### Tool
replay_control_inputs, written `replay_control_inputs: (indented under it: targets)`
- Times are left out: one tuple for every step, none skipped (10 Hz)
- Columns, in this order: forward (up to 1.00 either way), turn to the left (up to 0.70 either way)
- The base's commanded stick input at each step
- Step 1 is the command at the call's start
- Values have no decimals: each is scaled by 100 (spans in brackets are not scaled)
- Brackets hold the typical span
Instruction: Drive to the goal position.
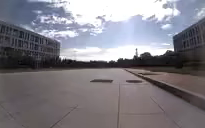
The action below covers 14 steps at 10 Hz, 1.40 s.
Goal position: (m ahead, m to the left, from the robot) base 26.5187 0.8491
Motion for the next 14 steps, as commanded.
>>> replay_control_inputs:
  targets:
    - [70, 2]
    - [70, 4]
    - [70, 17]
    - [70, 26]
    - [70, 32]
    - [70, 35]
    - [70, 35]
    - [70, 10]
    - [70, 2]
    - [70, 0]
    - [70, 0]
    - [70, 0]
    - [70, 0]
    - [70, 30]
